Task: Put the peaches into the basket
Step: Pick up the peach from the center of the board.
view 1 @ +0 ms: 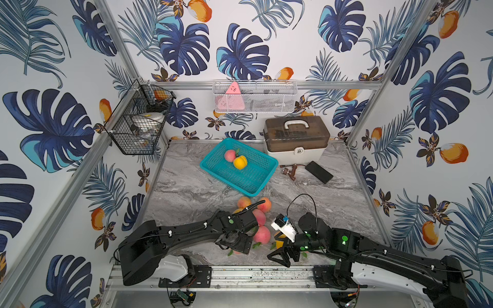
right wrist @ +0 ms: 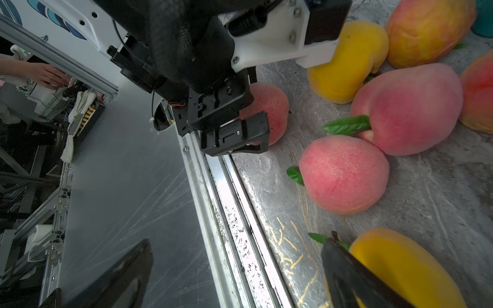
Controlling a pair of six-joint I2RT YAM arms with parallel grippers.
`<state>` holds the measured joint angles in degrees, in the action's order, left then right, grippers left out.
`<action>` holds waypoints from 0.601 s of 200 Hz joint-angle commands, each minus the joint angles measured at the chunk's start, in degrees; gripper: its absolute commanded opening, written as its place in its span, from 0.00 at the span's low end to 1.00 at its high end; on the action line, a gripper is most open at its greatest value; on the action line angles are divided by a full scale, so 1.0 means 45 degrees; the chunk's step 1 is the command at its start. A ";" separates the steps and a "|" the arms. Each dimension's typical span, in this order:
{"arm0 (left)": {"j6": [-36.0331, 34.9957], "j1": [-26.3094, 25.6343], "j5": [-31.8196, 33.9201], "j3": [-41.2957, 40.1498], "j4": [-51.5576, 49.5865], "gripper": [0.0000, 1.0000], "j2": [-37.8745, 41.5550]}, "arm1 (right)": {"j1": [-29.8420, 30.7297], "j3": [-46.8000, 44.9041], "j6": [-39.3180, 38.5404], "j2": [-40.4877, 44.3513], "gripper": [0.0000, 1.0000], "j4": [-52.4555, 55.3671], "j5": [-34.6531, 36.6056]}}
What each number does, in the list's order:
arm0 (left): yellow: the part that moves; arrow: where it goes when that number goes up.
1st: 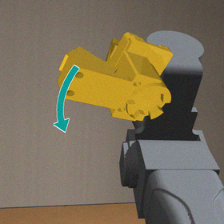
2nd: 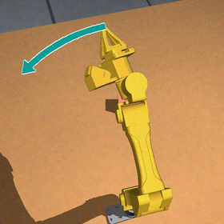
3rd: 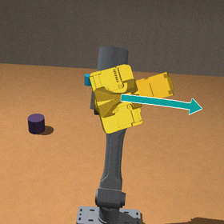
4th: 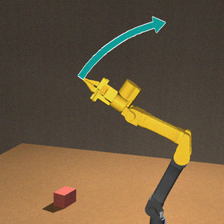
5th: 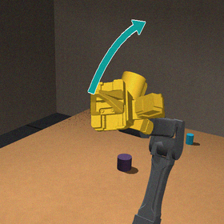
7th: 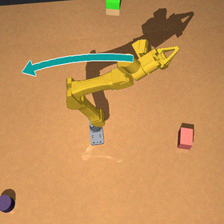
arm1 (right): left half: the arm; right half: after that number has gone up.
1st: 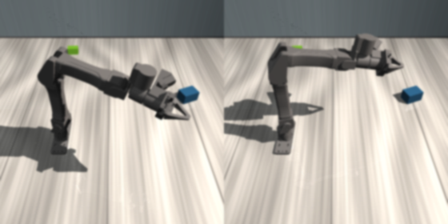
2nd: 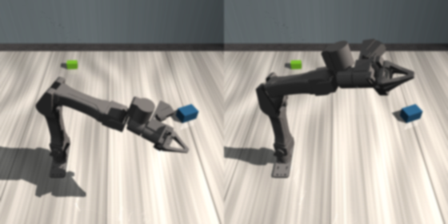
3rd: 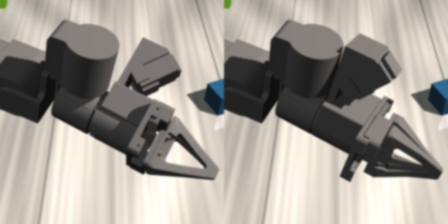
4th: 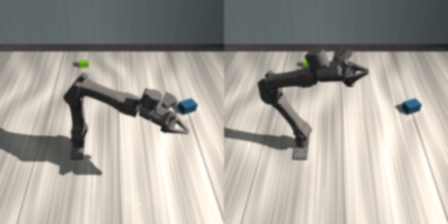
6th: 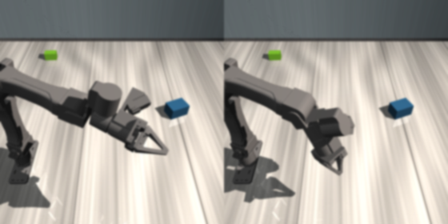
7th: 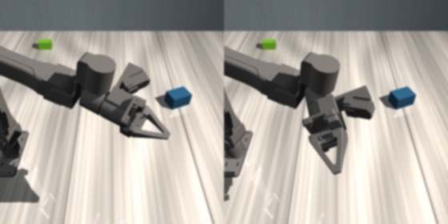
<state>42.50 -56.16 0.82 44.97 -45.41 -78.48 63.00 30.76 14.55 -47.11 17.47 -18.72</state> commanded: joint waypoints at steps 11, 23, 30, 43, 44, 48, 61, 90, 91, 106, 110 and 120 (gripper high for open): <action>0.0276 0.0000 -0.0026 -0.0038 0.0109 0.93 0.0069 | 0.0023 0.0007 0.0107 0.0036 1.00 -0.0250 0.0195; 0.0247 0.0000 0.0003 -0.0012 0.0062 0.91 0.0108 | 0.0023 0.0019 0.0120 0.0021 1.00 -0.0227 0.0234; 0.0235 -0.0005 0.0031 0.0038 0.0051 0.91 0.0115 | 0.0023 0.0019 0.0127 0.0003 1.00 -0.0216 0.0253; 0.0240 0.0000 0.0091 0.0103 -0.0019 0.90 0.0164 | 0.0023 0.0068 0.0164 -0.0035 1.00 -0.0151 0.0302; 0.0241 0.0000 0.0091 0.0104 -0.0023 0.90 0.0169 | 0.0023 0.0082 0.0165 -0.0046 1.00 -0.0142 0.0307; 0.0233 0.0000 0.0091 0.0138 -0.0036 0.90 0.0189 | 0.0023 0.0096 0.0185 -0.0064 1.00 -0.0120 0.0327; 0.0225 0.0000 0.0110 0.0184 -0.0052 0.89 0.0266 | 0.0023 0.0167 0.0186 -0.0077 1.00 -0.0044 0.0388; 0.0275 0.0000 0.0091 0.0278 -0.0158 0.87 0.0508 | 0.0023 0.0323 0.0205 0.0112 1.00 0.0156 0.0638; 0.0269 0.0000 0.0091 0.0279 -0.0161 0.87 0.0517 | 0.0023 0.0327 0.0205 0.0115 1.00 0.0158 0.0651; 0.0269 -0.0001 0.0102 0.0372 -0.0255 0.86 0.0707 | 0.0023 0.0482 0.0186 0.0175 1.00 0.0290 0.0784; 0.0280 0.0000 0.0120 0.0410 -0.0303 0.86 0.0753 | 0.0023 0.0514 0.0167 0.0176 1.00 0.0345 0.0847; 0.0263 0.0000 0.0183 0.0532 -0.0400 0.86 0.0870 | 0.0023 0.0631 0.0147 0.0206 1.00 0.0441 0.1023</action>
<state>42.94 -56.16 0.84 46.22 -45.84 -75.75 63.00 32.36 15.42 -46.52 17.89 -16.29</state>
